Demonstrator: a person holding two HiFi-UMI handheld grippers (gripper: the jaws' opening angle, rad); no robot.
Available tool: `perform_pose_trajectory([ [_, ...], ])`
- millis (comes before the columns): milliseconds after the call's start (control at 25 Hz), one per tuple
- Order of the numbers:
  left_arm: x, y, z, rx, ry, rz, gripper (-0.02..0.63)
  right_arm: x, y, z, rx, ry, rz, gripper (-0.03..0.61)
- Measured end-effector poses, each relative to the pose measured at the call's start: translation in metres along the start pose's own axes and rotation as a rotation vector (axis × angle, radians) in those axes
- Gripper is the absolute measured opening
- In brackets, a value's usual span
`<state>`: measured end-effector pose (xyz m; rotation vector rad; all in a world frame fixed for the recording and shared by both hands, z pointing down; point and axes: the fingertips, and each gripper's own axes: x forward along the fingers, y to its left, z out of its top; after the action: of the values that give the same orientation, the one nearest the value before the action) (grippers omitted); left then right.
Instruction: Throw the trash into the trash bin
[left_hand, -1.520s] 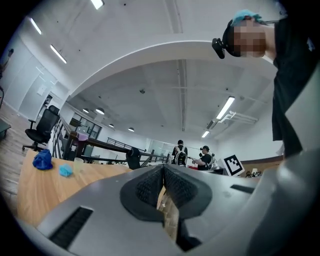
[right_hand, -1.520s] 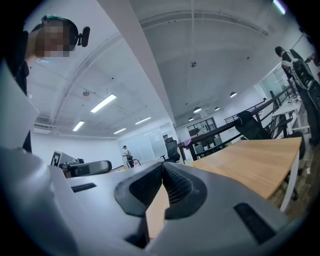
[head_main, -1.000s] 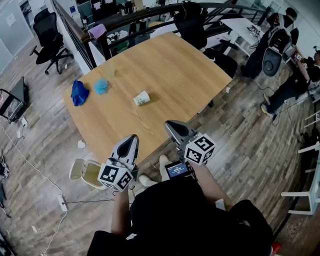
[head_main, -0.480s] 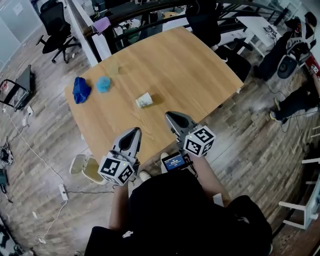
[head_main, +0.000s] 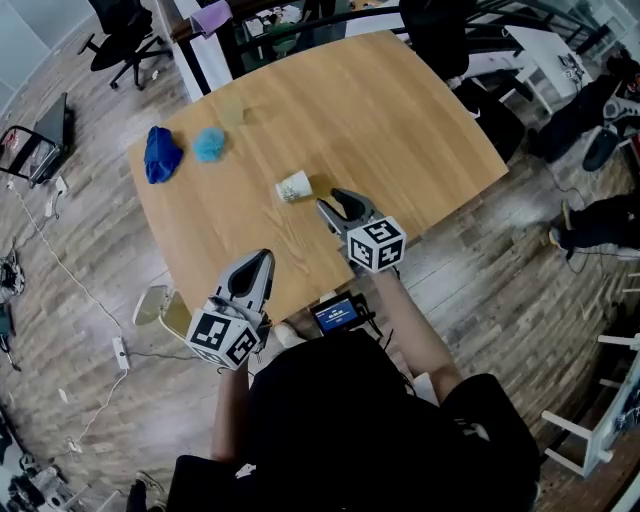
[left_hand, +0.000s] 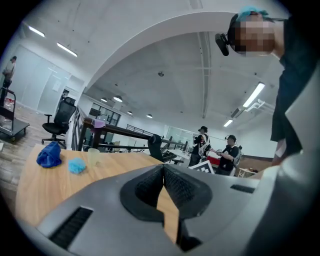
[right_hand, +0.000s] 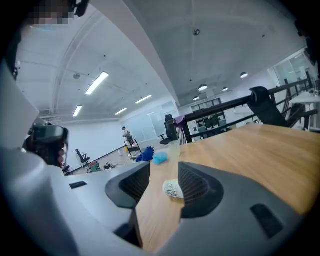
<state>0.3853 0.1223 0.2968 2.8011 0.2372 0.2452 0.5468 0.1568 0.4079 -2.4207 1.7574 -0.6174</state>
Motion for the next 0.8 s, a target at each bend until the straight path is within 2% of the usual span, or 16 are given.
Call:
perform_pose_trajectory([
  [40,-0.001,0.004,-0.003,-0.002,0.006,0.020,0.008,0.015,-0.011,-0.011,0.007,0.032,-0.001,0.164],
  [280,-0.016,0.032,-0.002,-0.018,0.002,0.124,0.008,0.090,-0.050,-0.082,-0.009,0.255,-0.004,0.187],
  [480,-0.024,0.054,-0.006,-0.031,0.011,0.177,0.008,0.123,-0.055,-0.103,-0.003,0.316,0.004,0.189],
  [560,-0.024,0.056,-0.008,-0.039,0.015,0.184,0.008,0.127,-0.054,-0.106,-0.023,0.328,0.008,0.173],
  [600,-0.022,0.057,-0.009,-0.041,0.016,0.182,0.008,0.127,-0.053,-0.107,-0.027,0.331,0.013,0.129],
  [720,-0.018,0.057,-0.009,-0.044,0.015,0.171,0.008,0.128,-0.052,-0.103,-0.021,0.330,0.037,0.102],
  [800,-0.018,0.059,-0.009,-0.041,0.018,0.171,0.008,0.129,-0.050,-0.098,-0.028,0.315,0.045,0.060],
])
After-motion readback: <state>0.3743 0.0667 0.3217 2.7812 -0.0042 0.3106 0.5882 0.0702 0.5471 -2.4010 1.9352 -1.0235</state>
